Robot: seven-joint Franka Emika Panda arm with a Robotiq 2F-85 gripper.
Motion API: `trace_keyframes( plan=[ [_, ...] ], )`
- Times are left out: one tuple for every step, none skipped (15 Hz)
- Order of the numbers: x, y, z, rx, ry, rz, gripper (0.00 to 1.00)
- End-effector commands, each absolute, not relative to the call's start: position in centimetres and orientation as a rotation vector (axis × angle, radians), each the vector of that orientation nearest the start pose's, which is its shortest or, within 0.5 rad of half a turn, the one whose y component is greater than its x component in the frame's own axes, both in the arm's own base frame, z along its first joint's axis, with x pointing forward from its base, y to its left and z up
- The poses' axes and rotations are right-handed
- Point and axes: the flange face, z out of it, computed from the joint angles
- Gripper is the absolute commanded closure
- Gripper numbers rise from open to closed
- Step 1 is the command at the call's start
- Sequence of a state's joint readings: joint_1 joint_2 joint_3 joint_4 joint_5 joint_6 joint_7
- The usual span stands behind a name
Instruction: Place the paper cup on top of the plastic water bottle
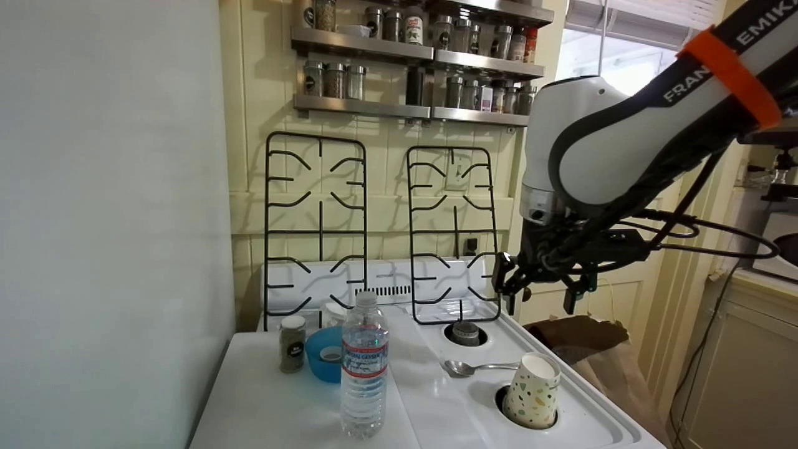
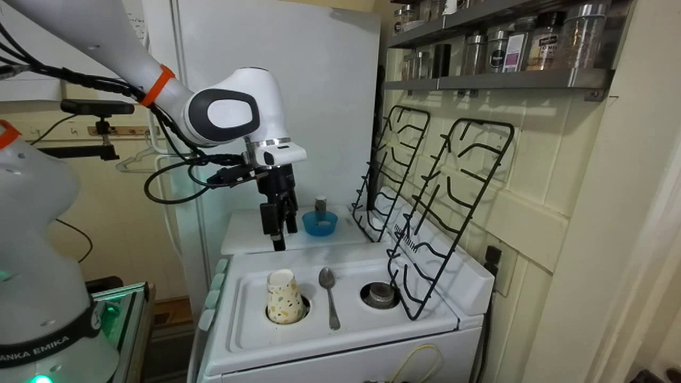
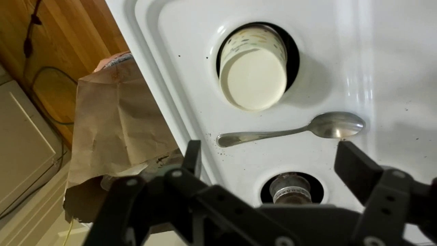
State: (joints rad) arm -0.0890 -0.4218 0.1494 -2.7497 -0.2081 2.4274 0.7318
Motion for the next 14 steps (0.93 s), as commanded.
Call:
trace_keyframes(
  plan=[
    [38.0, 1.9, 35.2, -3.174, 0.85, -0.263, 0.0],
    [37.9, 2.3, 35.0, -3.185, 0.85, -0.257, 0.0],
    [38.1, 2.7, 34.4, -3.185, 0.828, -0.253, 0.0],
    [38.3, 2.9, 34.2, -3.18, 0.801, -0.255, 0.0],
    [38.8, 3.2, 33.5, -3.163, 0.681, -0.255, 0.0],
    [39.0, 3.4, 33.0, -3.151, 0.627, -0.252, 0.0],
    [39.1, 3.4, 32.1, -3.149, 0.571, -0.223, 0.0],
    [39.2, 3.3, 31.6, -3.144, 0.53, -0.204, 0.0],
    [39.2, 2.5, 30.8, -3.138, 0.495, -0.161, 0.0],
    [39.2, 2.1, 30.0, -3.12, 0.452, -0.116, 0.0],
    [39.1, 1.7, 29.2, -3.112, 0.422, -0.068, 0.0],
    [39.0, 1.3, 28.5, -3.103, 0.392, -0.033, 0.0],
    [38.8, 0.7, 28.1, -3.097, 0.372, 0.001, 0.0],
    [38.7, 0.1, 27.7, -3.093, 0.365, 0.024, 0.0]
  ],
)
